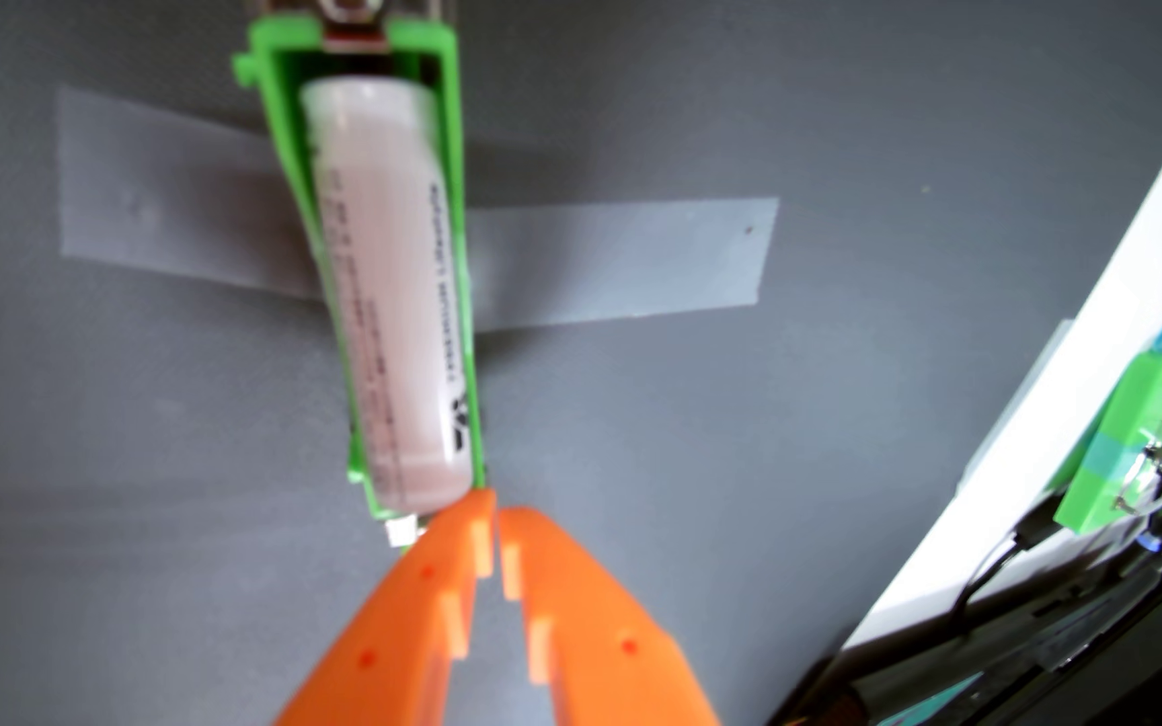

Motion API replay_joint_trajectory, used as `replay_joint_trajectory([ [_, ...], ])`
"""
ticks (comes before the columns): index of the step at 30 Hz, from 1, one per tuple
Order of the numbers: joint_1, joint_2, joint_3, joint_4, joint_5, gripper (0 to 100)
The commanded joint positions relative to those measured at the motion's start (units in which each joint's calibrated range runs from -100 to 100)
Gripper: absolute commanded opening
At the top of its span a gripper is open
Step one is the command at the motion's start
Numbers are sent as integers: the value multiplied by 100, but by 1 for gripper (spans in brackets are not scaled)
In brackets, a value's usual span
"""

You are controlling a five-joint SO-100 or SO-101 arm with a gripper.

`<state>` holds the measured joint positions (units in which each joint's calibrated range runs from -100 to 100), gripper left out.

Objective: Insert Battery

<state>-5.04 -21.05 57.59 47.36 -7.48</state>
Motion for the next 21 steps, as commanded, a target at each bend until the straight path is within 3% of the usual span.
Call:
replay_joint_trajectory([
  [1, -63, -59, 80, 48, -29, 2],
  [21, -75, -125, -289, 48, -29, 2],
])
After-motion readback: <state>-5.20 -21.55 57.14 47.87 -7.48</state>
